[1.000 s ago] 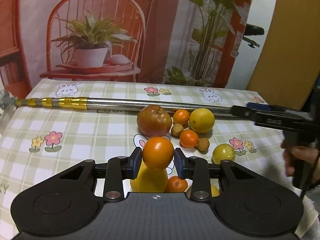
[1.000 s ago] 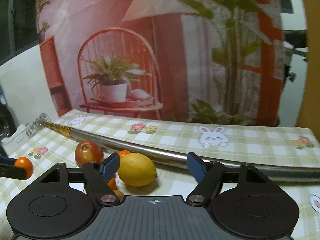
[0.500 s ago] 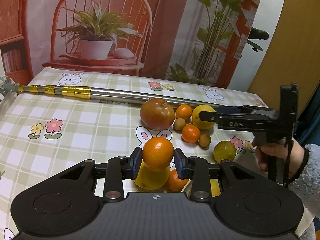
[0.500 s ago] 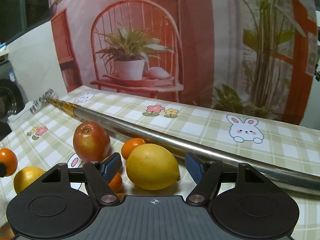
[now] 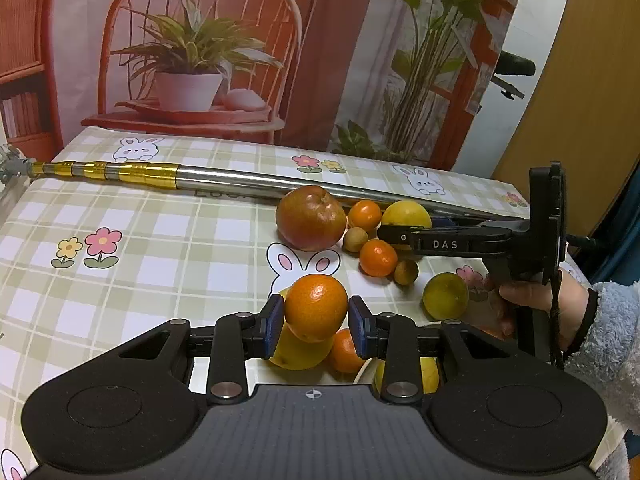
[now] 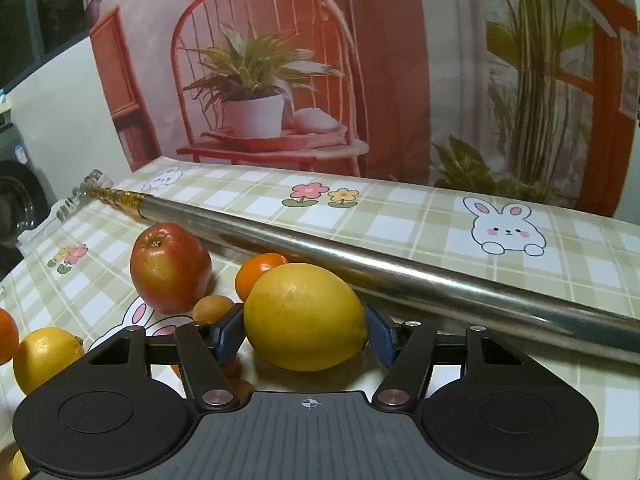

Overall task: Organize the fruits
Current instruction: 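Grasp a large yellow grapefruit with the right tool while the left tool holds the orange, then carry the orange and the grapefruit over the white plate with both tools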

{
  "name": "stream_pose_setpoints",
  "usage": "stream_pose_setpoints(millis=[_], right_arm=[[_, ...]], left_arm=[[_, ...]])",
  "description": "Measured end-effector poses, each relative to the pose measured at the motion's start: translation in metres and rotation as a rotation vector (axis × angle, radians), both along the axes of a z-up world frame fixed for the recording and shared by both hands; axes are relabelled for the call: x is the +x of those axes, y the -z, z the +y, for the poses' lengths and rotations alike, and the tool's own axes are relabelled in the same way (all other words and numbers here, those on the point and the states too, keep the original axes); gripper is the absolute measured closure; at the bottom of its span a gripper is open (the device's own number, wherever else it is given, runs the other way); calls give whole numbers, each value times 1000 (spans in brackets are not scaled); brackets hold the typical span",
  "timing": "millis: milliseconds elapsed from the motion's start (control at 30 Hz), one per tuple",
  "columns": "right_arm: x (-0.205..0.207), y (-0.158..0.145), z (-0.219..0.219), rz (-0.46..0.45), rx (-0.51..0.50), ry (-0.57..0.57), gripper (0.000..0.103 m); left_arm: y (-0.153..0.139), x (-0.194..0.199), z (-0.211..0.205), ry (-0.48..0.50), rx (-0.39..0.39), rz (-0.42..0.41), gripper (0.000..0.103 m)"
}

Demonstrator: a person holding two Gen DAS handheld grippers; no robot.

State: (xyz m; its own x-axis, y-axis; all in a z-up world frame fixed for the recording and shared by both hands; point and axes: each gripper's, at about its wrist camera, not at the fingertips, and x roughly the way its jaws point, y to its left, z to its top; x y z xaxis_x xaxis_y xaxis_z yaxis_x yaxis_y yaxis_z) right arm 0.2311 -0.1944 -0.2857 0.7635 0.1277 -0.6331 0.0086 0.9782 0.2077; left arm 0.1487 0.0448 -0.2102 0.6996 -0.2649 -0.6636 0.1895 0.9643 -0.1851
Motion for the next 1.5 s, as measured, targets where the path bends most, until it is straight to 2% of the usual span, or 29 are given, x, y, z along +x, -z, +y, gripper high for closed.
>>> stream_pose_setpoints(millis=[300,567,1000,1300,1500], right_arm=[[-25,-12,-6,-58,37,42,46],[-42,-15,-3,-33,36,30,46],[-40,-6,-5,29,69,22,46],[-56,-19,-11,29,26,35,47],[-49,-20,-7,45,-26,-4,47]], left_arm=[[-2,-5,-5,21,6,-4,66],[-2,-8,-7,33,9,-5,66],[0,-8,-6,34,0,3,66],[1,-7,-4,36,-4,4,66],[0,-8,-7,43,-4,5,66]])
